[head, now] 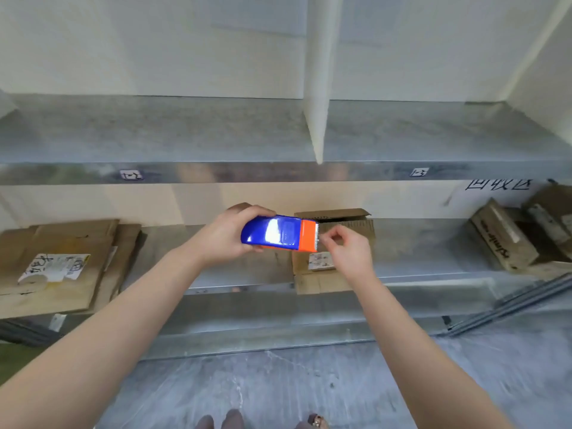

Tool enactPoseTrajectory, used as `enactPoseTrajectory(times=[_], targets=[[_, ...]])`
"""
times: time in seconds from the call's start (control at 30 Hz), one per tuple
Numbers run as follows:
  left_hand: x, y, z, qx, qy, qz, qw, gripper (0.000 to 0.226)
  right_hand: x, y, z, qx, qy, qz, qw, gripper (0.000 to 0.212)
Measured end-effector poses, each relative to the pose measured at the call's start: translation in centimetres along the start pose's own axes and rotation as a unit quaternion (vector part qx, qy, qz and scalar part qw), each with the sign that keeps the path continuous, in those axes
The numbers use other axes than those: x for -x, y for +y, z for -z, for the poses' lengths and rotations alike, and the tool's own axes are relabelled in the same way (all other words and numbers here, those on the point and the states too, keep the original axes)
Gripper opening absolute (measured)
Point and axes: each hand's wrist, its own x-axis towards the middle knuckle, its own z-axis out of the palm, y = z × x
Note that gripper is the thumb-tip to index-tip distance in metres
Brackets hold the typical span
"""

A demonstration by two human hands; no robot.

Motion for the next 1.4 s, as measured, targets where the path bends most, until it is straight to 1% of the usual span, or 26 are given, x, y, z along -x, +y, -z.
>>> enactPoseTrajectory(times=[0.1,0.23,0.33,0.4,0.53,0.63,0.77,0.9,0.97,1.03,1.17,1.27,1.4], targets=[[-1.0,0.4,-0.3,-0.013,0.017,0.045,0.999,0.069,-2.3,2.8,5.2,0.049,0.016,-0.036,0.998,0.009],[-1.8,1.2,-0.3,-0.046,0.025,0.097,0.994,0.074,-5.3,6.4,10.4,0.096,-0.022,-0.054,0.994,0.004],[-3.0,3.1,-0.8,-0.052,0.033,0.119,0.991,0.072,-7.2,7.1,11.8,0.069,-0.033,-0.055,0.996,0.004],[-3.7,3.8,-0.8,-0.062,0.034,0.131,0.989,0.070,-8.3,7.7,12.5,0.048,-0.035,-0.070,0.996,0.006],[-3.6,3.2,-0.2,-0.071,0.032,0.173,0.982,0.066,-10.0,9.5,14.0,0.023,-0.030,-0.106,0.994,0.011],[-3.8,2.4,-0.5,-0.093,0.019,0.212,0.973,0.068,-10.9,9.7,13.9,0.031,-0.044,-0.119,0.991,0.011],[-5.3,2.1,-1.0,-0.122,-0.006,0.220,0.968,0.070,-11.8,10.2,13.3,0.020,-0.047,-0.139,0.989,0.011],[-7.1,1.1,-1.4,-0.117,-0.039,0.247,0.961,0.064,-12.6,10.8,13.0,0.025,-0.047,-0.146,0.988,0.013],[-7.7,0.3,-1.6,-0.119,-0.068,0.243,0.960,0.057,-13.1,10.9,12.7,0.030,-0.051,-0.147,0.987,0.014],[-8.0,-0.3,-1.8,-0.119,-0.090,0.249,0.957,0.055,-13.4,10.9,12.3,0.037,-0.057,-0.150,0.986,0.014],[-8.2,-0.6,-2.6,-0.129,-0.100,0.275,0.947,0.065,-13.6,11.2,11.5,0.055,-0.058,-0.161,0.984,0.014],[-7.9,-1.0,-2.9,-0.121,-0.100,0.285,0.946,0.066,-13.5,12.0,10.9,0.065,-0.065,-0.174,0.980,0.012],[-7.5,-1.9,-3.2,-0.099,-0.096,0.298,0.944,0.068,-13.6,13.3,9.3,0.045,-0.087,-0.207,0.973,0.014]])
